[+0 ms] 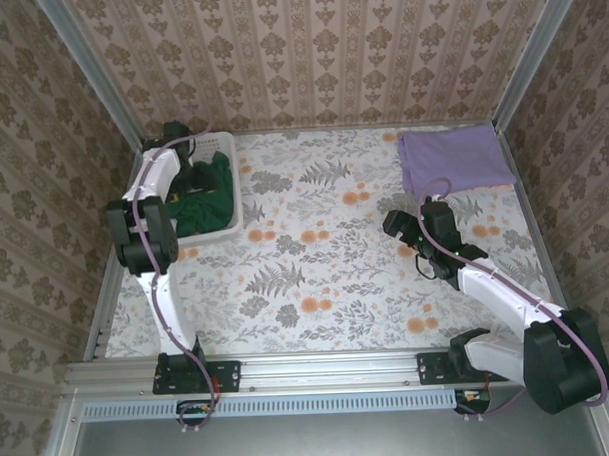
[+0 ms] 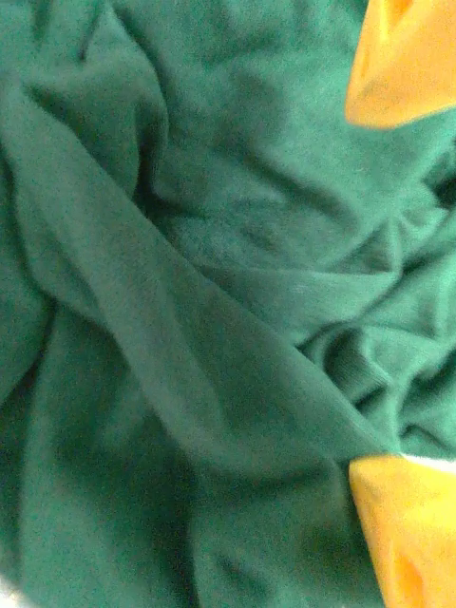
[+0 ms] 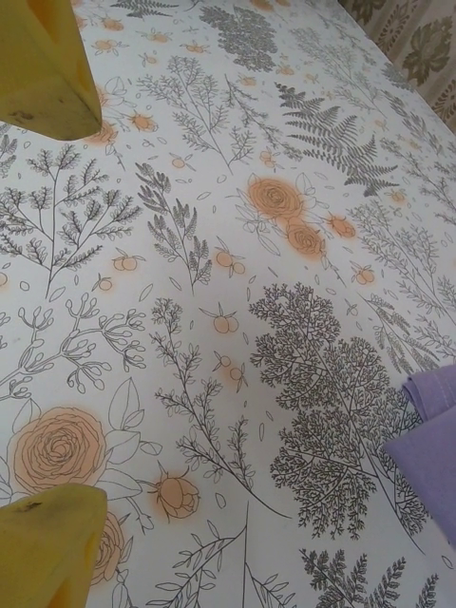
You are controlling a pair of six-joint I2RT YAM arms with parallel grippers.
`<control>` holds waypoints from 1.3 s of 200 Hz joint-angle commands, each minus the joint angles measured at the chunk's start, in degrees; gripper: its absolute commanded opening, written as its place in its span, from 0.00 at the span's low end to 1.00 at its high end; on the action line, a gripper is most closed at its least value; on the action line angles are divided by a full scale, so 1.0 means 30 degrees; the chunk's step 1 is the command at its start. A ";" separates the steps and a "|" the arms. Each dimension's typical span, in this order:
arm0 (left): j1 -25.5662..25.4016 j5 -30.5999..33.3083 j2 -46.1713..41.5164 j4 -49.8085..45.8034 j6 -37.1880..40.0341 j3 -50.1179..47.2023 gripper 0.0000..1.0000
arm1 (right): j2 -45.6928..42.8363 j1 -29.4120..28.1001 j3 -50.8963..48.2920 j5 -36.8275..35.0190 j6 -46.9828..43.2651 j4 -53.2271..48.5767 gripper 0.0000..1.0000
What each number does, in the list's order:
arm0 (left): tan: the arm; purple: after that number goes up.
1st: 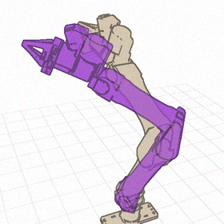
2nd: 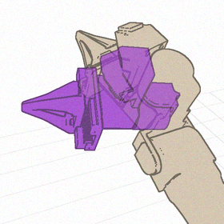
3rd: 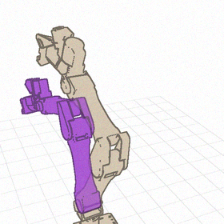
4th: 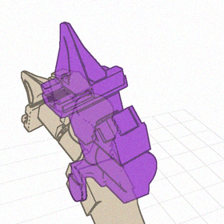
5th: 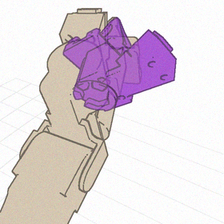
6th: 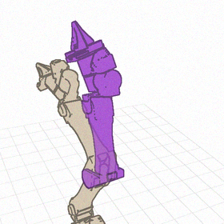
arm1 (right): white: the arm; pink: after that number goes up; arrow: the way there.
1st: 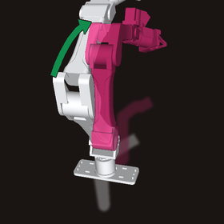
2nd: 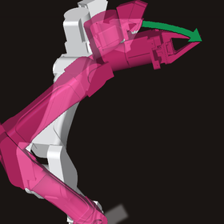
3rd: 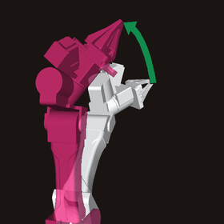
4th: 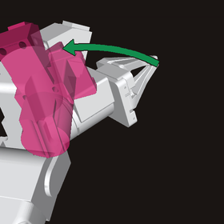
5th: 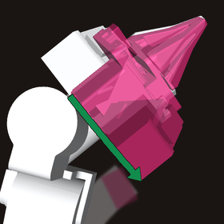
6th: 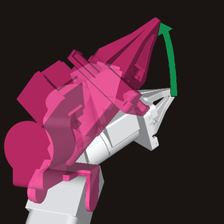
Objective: Fold and stack the t-shirts
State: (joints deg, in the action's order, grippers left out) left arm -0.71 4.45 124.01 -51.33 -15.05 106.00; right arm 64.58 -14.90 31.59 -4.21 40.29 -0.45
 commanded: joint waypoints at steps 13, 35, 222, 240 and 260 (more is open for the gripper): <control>0.0553 -0.2963 -0.0431 0.3730 -0.2059 -0.2105 0.61 | -0.0051 -0.0107 0.0572 0.0212 -0.0127 -0.0100 0.94; 0.0689 -0.3244 -0.0891 0.4324 -0.2357 -0.1924 0.10 | 0.0092 -0.0107 0.0634 0.0229 -0.0123 -0.0114 0.94; -1.4416 0.5780 -1.0290 0.6676 0.5700 0.6375 0.00 | -0.0415 -0.0342 0.0298 0.0381 -0.0393 0.0588 0.94; -1.4081 0.5638 -1.0201 0.6730 0.4667 0.4727 0.00 | -0.0848 -0.0338 0.0083 0.0113 -0.0386 0.0732 0.94; -1.3166 0.4015 -1.0227 0.7017 0.2471 0.1987 0.00 | -0.1483 -0.0352 -0.0207 -0.0546 -0.0310 0.0662 0.95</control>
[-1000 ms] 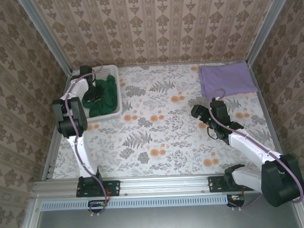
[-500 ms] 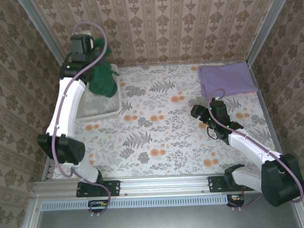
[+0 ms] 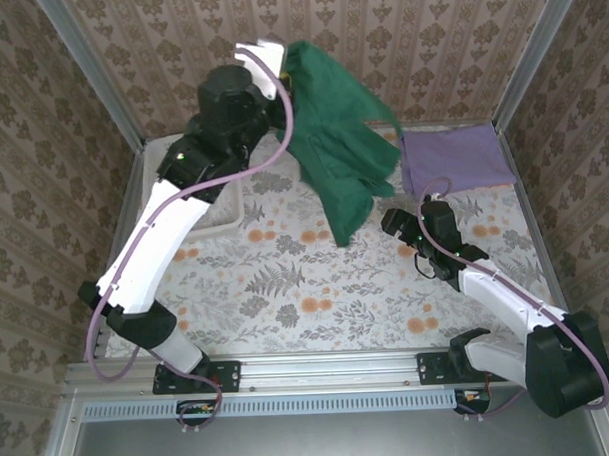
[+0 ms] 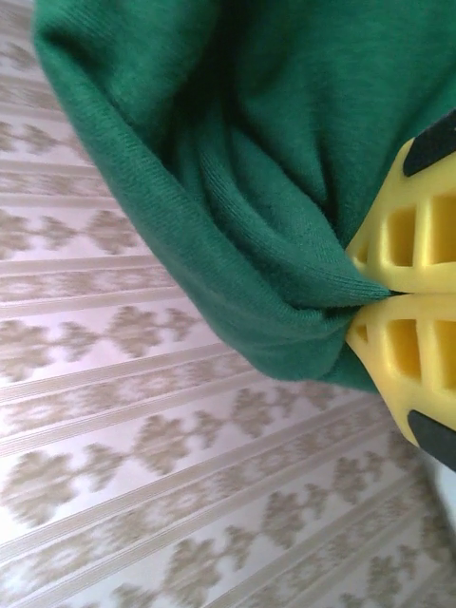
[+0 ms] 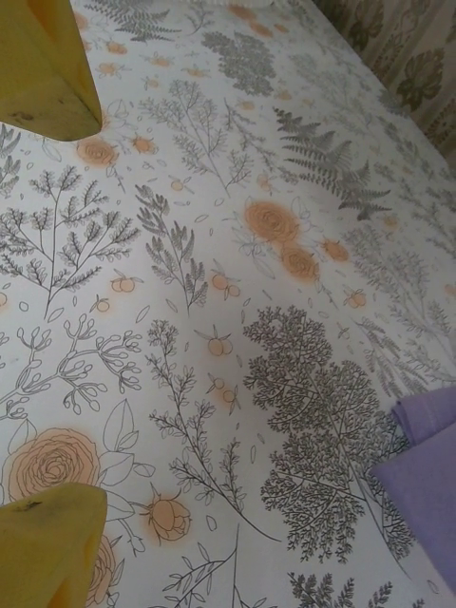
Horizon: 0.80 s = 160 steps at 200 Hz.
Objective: Fold and stack the t-shirts
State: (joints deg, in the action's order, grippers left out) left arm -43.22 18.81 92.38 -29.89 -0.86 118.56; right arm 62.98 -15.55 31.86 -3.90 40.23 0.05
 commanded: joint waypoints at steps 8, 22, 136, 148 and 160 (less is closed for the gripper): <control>0.1432 -0.1740 0.0456 -0.0028 -0.3217 -0.3123 0.02 | -0.1214 -0.0120 -0.0429 -0.1012 -0.0230 0.0452 0.95; 0.2206 -0.3251 0.1319 -0.0977 -0.4642 -0.3915 0.32 | -0.1606 -0.0119 -0.0668 -0.1439 -0.0168 0.0494 0.95; 0.4926 0.0160 0.4427 -0.5857 -0.5416 -0.8317 0.90 | -0.0765 -0.0122 -0.0366 -0.0986 -0.0050 0.0451 0.96; 0.5446 -0.0058 0.4395 -0.5812 -0.5311 -0.8854 0.88 | -0.0676 -0.0120 -0.0343 -0.0868 -0.0013 0.0451 0.96; 0.6362 -0.0767 0.4464 -0.5671 -0.5171 -0.9377 0.87 | -0.0616 -0.0115 -0.0336 -0.0802 0.0009 0.0520 0.96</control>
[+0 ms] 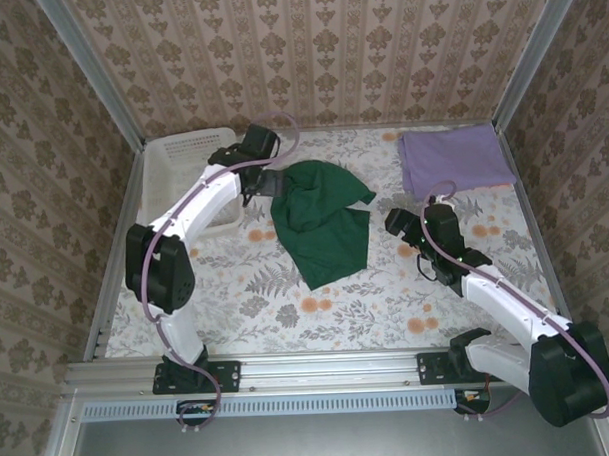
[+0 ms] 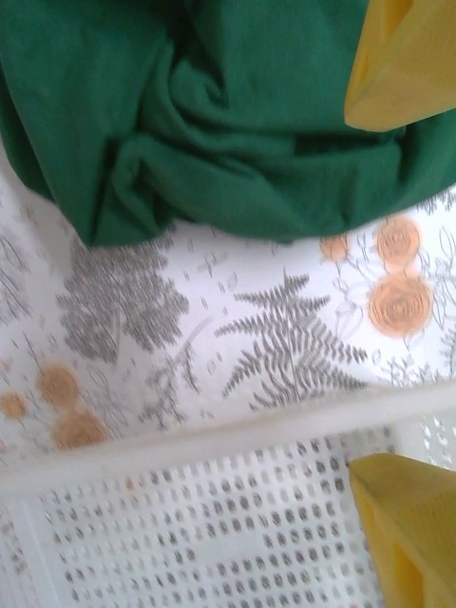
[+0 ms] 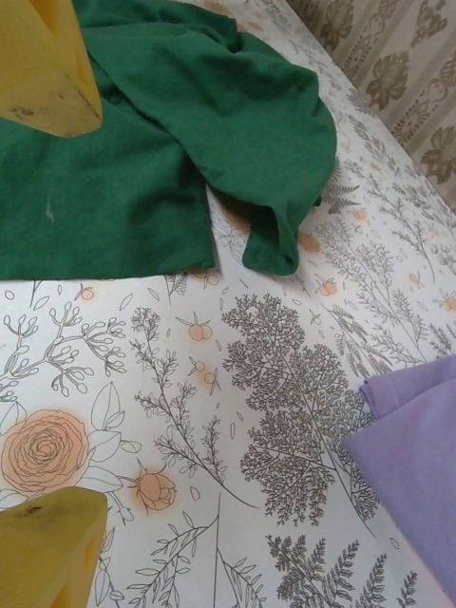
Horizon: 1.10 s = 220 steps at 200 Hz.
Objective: Fold and stack the t-shirts
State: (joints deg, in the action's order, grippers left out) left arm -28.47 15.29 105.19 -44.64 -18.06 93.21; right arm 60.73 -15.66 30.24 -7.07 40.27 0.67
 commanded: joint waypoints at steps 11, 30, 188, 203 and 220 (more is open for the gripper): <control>0.2329 -0.1215 0.0295 -0.0406 0.0963 -0.1334 0.85 | 0.0147 -0.0088 0.0218 0.0277 0.0023 0.0331 0.96; 0.3234 -0.3651 0.0380 0.0430 0.1963 -0.1943 0.81 | 0.0232 -0.0097 0.0185 0.0401 0.0082 0.0393 0.96; 0.9204 -0.3221 0.5336 -0.1259 0.7949 0.4125 0.10 | -0.0036 -0.0083 0.0094 0.0604 -0.0005 0.0481 0.96; 0.9219 -0.2619 0.5506 -0.1218 0.8656 0.4310 0.10 | 0.0073 -0.0083 0.0145 0.0630 0.0003 0.0482 0.96; 0.9169 -0.2371 0.5600 -0.1169 0.9378 0.4386 0.10 | 0.0103 -0.0085 0.0146 0.0654 -0.0005 0.0503 0.96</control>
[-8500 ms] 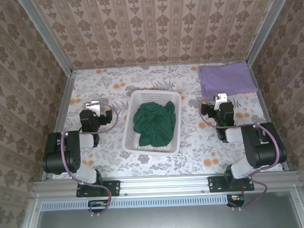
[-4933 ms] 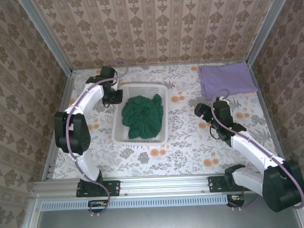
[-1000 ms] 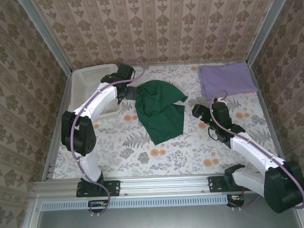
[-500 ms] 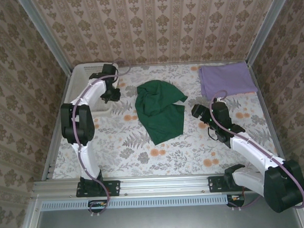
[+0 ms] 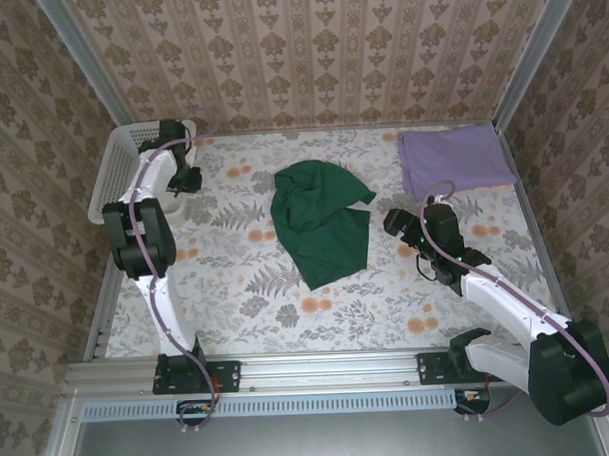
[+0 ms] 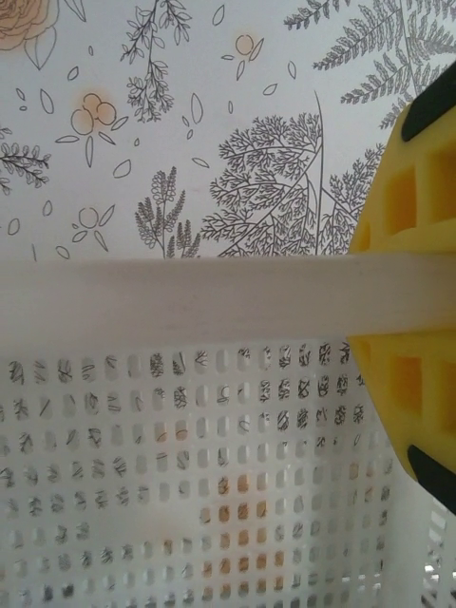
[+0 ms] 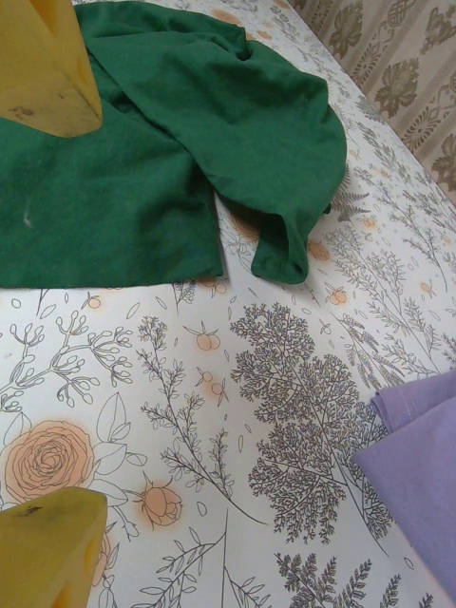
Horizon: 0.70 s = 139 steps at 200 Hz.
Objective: Fold and stack the t-shirts
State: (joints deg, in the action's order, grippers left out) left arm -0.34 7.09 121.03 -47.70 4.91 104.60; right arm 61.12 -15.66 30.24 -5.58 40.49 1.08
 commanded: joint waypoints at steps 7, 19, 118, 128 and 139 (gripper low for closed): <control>-0.0254 0.0475 0.0298 0.0001 0.1935 0.0519 0.10 | -0.0007 -0.0097 0.0149 0.0161 -0.0079 0.0374 0.96; -0.0253 0.0282 0.0265 0.0137 0.1976 0.0571 0.10 | -0.0013 -0.0105 0.0145 0.0162 -0.0079 0.0372 0.96; -0.3766 0.5582 -0.1954 -0.0731 0.0892 0.2983 0.87 | -0.0214 -0.0083 0.0203 0.0100 -0.0167 0.0197 0.96; -0.4731 0.5953 -0.2949 -0.0736 0.0467 0.2935 0.92 | -0.0218 -0.0090 0.0244 0.0075 -0.0167 0.0125 0.96; -0.5903 0.5876 -0.3945 -0.0860 -0.0141 0.2738 0.99 | -0.0158 -0.0090 0.0313 -0.0049 -0.0169 -0.0082 0.96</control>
State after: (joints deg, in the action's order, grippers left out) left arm -11.40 20.18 119.24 -48.84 8.25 112.20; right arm 61.12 -15.66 30.24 -5.58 40.49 1.08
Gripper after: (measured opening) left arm 0.935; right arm 0.963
